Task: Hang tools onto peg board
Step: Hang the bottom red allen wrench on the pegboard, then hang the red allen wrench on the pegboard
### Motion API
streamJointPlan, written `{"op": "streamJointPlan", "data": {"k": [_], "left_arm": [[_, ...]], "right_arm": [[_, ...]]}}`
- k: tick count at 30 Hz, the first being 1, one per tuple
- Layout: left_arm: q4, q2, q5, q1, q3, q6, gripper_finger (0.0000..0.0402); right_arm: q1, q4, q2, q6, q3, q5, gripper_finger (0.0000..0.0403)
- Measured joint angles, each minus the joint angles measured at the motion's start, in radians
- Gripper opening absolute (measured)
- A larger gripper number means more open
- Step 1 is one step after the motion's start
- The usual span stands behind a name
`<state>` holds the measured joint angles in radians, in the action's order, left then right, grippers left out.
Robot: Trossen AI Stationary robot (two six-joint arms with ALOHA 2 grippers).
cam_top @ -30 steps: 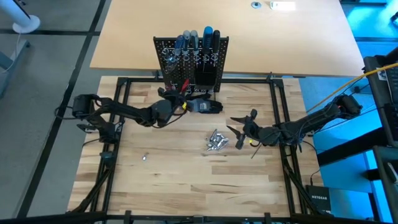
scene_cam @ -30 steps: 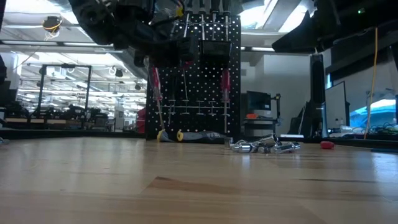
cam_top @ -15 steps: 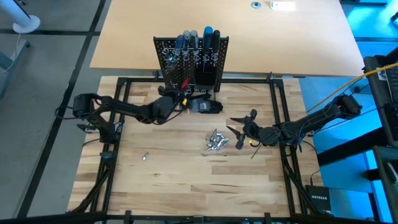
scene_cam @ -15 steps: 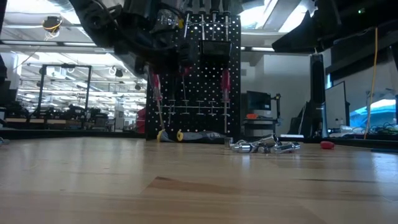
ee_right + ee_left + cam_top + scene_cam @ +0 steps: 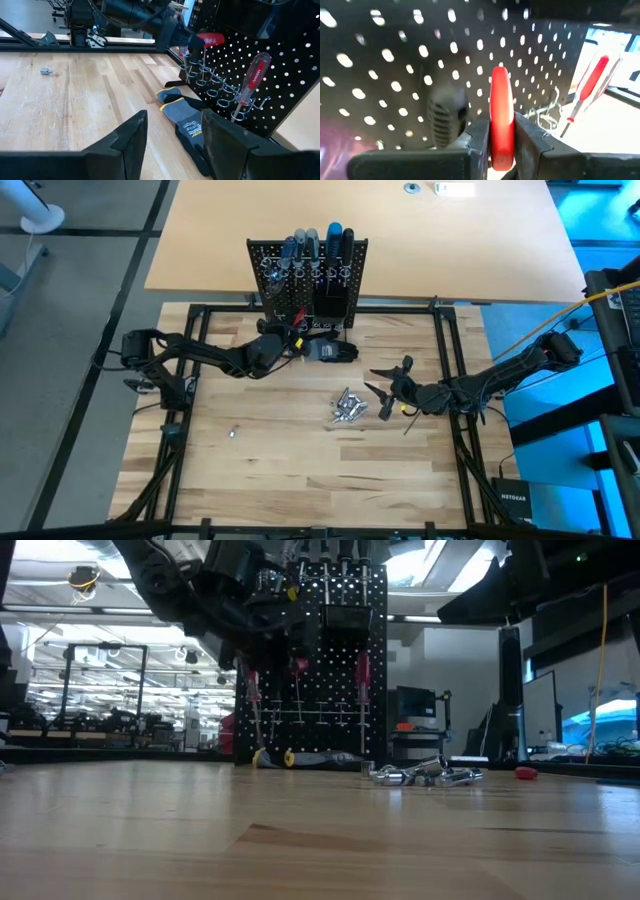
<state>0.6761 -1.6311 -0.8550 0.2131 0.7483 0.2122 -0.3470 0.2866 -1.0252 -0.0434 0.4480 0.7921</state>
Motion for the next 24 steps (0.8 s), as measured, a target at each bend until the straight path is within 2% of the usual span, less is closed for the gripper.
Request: {"op": "streamJointPlan", "data": {"k": [13,24], "left_arm": [[-0.009,-0.048,0.011,0.018,0.000,0.051,0.0062],[-0.005,-0.032,0.015,0.005,0.000,-0.014,0.0143]], "right_arm": [[0.000,-0.001,0.000,-0.003,0.000,-0.001,0.0186],[0.000,-0.007,0.000,-0.004,0.000,-0.026,0.0186]]}}
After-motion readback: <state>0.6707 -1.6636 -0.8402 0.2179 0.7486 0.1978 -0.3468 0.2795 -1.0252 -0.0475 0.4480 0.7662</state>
